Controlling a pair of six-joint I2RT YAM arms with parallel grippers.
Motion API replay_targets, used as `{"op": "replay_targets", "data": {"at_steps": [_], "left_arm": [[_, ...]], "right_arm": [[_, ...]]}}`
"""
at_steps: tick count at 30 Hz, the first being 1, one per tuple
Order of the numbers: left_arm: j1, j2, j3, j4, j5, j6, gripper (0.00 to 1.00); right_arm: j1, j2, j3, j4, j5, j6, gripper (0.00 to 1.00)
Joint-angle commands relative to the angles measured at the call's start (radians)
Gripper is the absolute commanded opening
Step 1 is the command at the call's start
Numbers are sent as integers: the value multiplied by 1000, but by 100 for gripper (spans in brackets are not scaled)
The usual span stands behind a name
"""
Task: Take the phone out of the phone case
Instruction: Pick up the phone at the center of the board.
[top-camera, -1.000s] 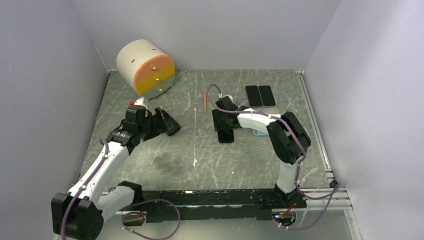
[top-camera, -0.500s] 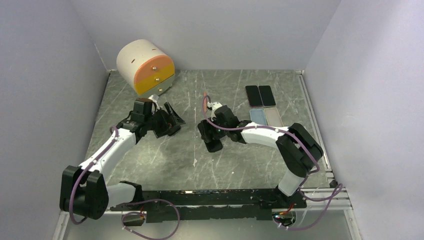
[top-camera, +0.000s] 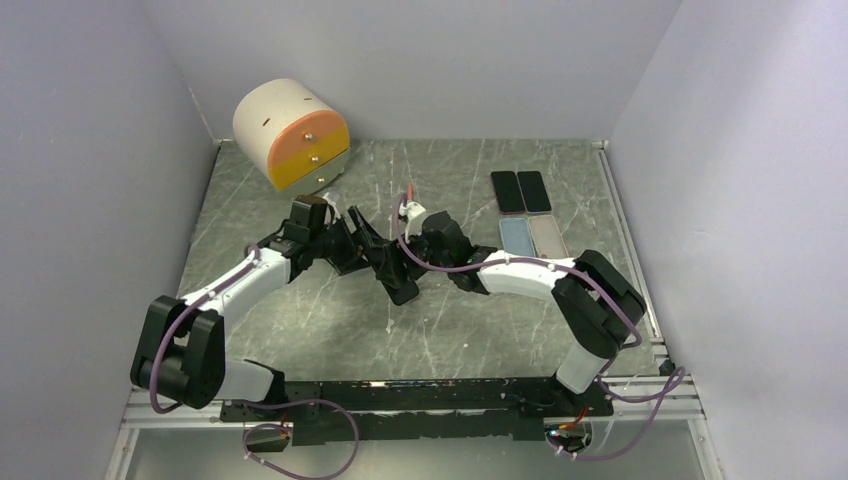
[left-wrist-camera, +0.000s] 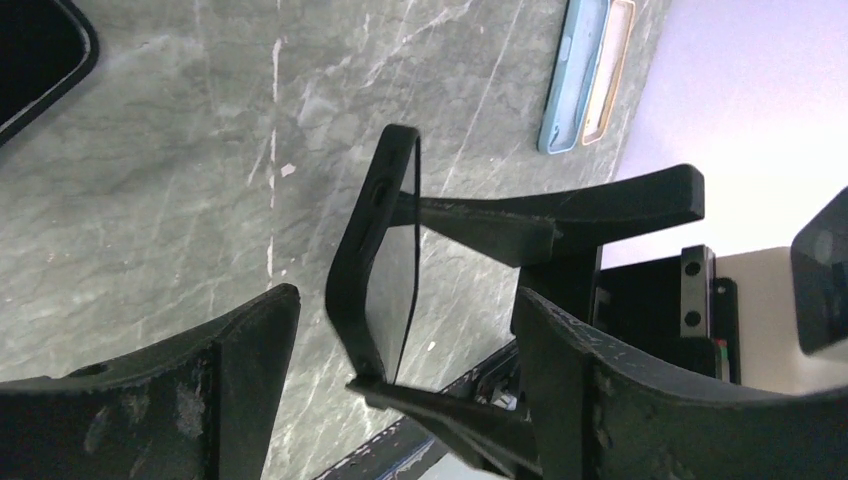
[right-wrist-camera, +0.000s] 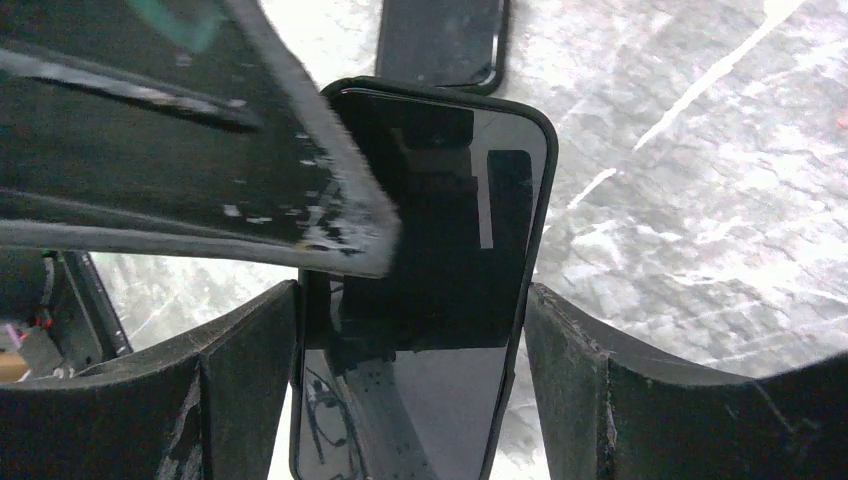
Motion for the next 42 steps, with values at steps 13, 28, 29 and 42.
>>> {"op": "replay_targets", "data": {"at_steps": [13,28,29,42], "left_arm": [[-28,-5,-15,157,3,-131,19],[25,-186,-66,344,-88,-266,3],[33,-194,-77,380,-87,-291,3],[64,-250,-136,696,-180,-486,3]], "right_arm": [[18,-86,38,175,-75,-5,20],[-77,-296,-35,182,-48,151,98],[-96,-315,-50,192,-59,180,99],[-197,-465,-197,279,-77,467,93]]}}
